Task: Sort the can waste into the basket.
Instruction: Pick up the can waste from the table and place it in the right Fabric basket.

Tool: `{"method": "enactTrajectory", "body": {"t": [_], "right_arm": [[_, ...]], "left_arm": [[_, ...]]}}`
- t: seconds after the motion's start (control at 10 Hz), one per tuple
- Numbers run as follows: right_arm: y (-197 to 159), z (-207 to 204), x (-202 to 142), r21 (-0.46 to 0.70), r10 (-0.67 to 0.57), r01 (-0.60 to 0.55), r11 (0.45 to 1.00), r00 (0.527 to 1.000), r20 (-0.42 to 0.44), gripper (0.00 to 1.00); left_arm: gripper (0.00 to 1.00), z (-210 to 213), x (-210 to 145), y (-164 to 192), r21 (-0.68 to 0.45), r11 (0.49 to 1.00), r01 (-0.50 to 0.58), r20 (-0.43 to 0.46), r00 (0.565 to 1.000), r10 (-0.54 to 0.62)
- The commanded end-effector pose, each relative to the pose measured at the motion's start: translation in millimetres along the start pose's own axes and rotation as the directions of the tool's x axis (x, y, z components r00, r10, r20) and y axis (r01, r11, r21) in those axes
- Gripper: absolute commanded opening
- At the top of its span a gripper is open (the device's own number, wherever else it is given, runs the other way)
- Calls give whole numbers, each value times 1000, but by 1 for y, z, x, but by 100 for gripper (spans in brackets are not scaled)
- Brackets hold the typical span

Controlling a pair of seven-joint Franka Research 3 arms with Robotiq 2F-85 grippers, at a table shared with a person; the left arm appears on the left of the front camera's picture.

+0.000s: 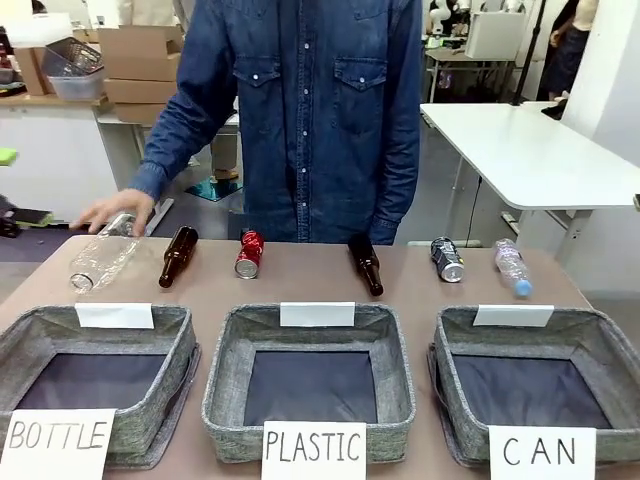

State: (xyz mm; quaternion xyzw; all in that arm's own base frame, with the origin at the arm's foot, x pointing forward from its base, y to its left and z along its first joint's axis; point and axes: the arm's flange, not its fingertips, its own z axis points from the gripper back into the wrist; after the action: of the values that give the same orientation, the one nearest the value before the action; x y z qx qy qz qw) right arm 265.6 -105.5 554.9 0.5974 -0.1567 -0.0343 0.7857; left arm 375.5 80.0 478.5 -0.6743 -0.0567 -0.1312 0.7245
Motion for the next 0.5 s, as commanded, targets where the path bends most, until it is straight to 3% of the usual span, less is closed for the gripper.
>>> {"method": "enactTrajectory", "body": {"t": [0.0, 0.2, 0.4], "right_arm": [[1, 0, 3, 21, 30, -30, 999, 1000, 3, 100], [1, 0, 3, 21, 30, -30, 999, 1000, 3, 100], [1, 0, 3, 21, 30, -30, 999, 1000, 3, 100]], "left_arm": [[100, 12, 32, 14, -87, 996, -32, -122, 992, 22], [100, 61, 16, 21, -123, 989, -82, 37, 996, 87], [100, 98, -18, 17, -166, 985, -46, 162, 984, 73]]}}
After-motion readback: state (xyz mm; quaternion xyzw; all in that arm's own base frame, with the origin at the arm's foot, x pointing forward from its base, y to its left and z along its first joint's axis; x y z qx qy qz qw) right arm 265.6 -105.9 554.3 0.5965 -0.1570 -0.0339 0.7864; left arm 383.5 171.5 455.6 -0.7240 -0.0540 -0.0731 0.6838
